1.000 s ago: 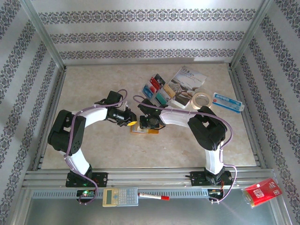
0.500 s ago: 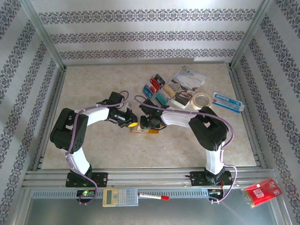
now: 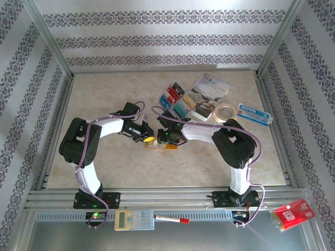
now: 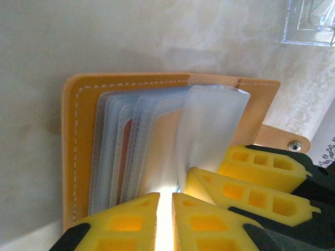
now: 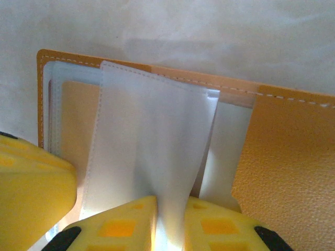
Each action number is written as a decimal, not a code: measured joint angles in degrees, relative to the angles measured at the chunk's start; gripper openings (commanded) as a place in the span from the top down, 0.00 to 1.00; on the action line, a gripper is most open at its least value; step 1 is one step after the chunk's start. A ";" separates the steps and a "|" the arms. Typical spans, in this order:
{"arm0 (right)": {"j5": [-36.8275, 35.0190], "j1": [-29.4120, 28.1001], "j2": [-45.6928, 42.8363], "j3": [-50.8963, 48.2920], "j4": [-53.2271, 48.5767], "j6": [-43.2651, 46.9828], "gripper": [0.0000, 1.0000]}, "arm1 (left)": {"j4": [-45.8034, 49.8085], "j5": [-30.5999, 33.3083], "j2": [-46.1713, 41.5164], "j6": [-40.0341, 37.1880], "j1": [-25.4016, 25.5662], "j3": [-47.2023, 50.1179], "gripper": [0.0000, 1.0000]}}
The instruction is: Take the credit cards out of the card holder
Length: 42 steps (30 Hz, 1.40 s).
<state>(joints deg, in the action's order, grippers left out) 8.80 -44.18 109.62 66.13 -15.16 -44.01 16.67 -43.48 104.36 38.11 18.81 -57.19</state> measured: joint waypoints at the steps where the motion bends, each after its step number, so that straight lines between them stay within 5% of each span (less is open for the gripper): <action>1: 0.35 0.24 -0.26 -0.46 0.61 -0.35 0.79 | 0.20 0.15 0.13 0.00 0.00 -0.17 0.84; 17: 3.72 4.20 -8.37 -10.34 13.84 -5.40 0.74 | 0.59 -0.81 0.20 0.02 1.14 -0.94 0.75; 31: -0.13 4.35 -9.46 -13.27 12.81 -7.15 0.75 | 0.79 -2.19 0.20 -0.04 3.10 -3.78 0.71; 42: -8.48 7.26 -25.83 -20.24 12.87 -8.09 0.66 | -1.05 -3.93 1.27 1.66 7.43 -7.52 0.60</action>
<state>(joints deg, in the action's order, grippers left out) 0.32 -36.93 83.79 45.89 -2.28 -52.10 15.62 -47.42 105.62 39.77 26.24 -64.71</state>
